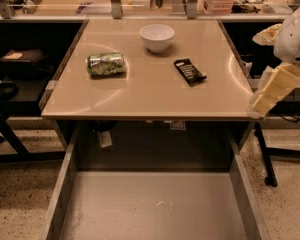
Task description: Place rxbar chocolate into top drawer
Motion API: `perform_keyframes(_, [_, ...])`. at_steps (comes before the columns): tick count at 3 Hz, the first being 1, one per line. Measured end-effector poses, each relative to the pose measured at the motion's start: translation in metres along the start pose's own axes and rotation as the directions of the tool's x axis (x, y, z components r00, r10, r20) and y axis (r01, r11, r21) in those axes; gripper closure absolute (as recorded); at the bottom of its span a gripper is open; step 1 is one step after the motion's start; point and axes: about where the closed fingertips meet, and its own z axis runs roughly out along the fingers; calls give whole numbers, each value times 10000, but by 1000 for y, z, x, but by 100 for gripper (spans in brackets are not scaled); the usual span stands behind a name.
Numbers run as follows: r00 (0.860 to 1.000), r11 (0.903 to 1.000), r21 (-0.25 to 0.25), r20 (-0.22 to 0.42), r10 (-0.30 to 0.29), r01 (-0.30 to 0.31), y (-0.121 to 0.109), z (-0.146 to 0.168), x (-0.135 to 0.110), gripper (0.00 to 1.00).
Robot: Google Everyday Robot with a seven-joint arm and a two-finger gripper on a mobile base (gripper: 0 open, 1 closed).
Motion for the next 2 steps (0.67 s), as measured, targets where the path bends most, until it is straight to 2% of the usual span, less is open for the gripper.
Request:
perform_keyframes(1, [9936,9990,441,1128,-83,34,-18,17,-1,0])
perform_keyframes(2, [9868,9939,1034,1608,212,-382,-32,42,-7,0])
